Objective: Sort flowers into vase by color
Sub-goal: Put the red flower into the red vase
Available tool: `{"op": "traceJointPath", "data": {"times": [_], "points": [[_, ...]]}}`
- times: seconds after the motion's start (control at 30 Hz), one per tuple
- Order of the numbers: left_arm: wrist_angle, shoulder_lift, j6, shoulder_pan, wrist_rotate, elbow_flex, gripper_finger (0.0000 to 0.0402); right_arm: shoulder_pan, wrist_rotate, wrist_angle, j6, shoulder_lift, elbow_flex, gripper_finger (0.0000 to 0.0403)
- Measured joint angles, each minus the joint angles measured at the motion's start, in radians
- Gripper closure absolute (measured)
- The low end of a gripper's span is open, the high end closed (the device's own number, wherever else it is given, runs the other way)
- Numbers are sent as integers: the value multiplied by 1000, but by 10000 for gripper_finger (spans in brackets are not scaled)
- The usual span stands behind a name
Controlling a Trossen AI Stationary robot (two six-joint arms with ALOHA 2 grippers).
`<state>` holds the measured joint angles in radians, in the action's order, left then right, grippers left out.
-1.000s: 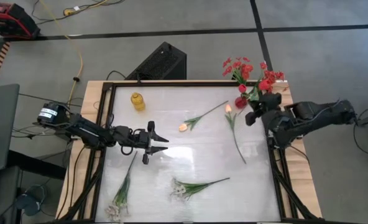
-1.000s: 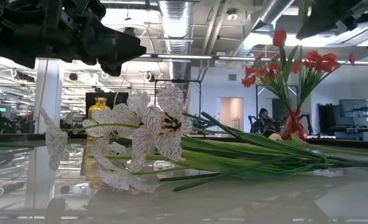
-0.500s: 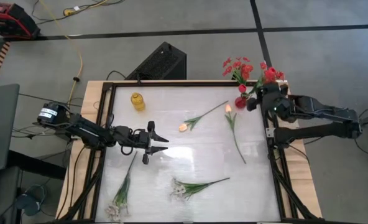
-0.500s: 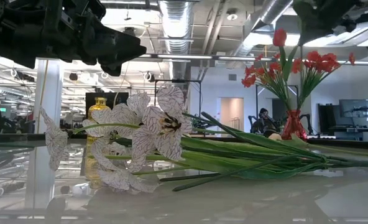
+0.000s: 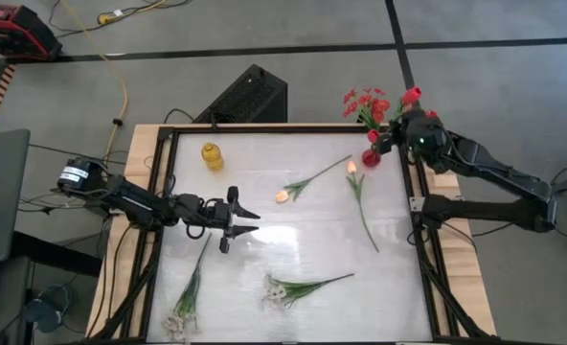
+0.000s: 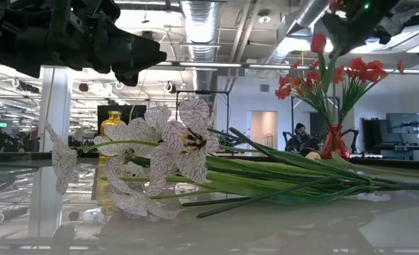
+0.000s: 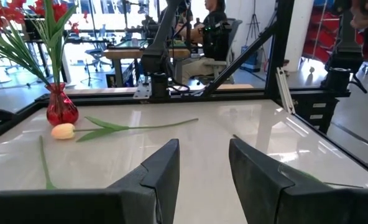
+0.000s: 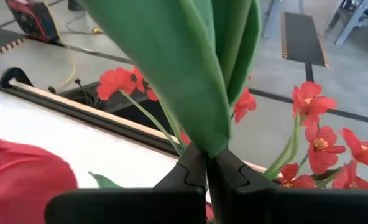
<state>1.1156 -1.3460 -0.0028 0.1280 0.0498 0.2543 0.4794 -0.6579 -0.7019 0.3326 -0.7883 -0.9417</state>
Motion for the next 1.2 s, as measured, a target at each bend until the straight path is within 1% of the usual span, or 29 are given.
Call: {"op": "traceJointPath", "data": {"times": [0.2, 0.6, 0.83, 0.97, 1.2], "points": [[-2, 0, 1, 0, 0, 0, 274, 53, 40, 1, -25, -38, 0, 379], [-5, 0, 1, 0, -1, 0, 274, 101, 46, 39, -27, -124, 0, 378], [-13, 0, -6, 0, -2, 0, 274, 122, 52, 38, 14, -172, 0, 377], [-13, 0, -8, 0, -2, 0, 274, 126, 53, 29, 36, -179, 0, 360], [-12, 0, -8, 0, -2, 0, 274, 125, 58, 20, 44, -161, 0, 308]]}}
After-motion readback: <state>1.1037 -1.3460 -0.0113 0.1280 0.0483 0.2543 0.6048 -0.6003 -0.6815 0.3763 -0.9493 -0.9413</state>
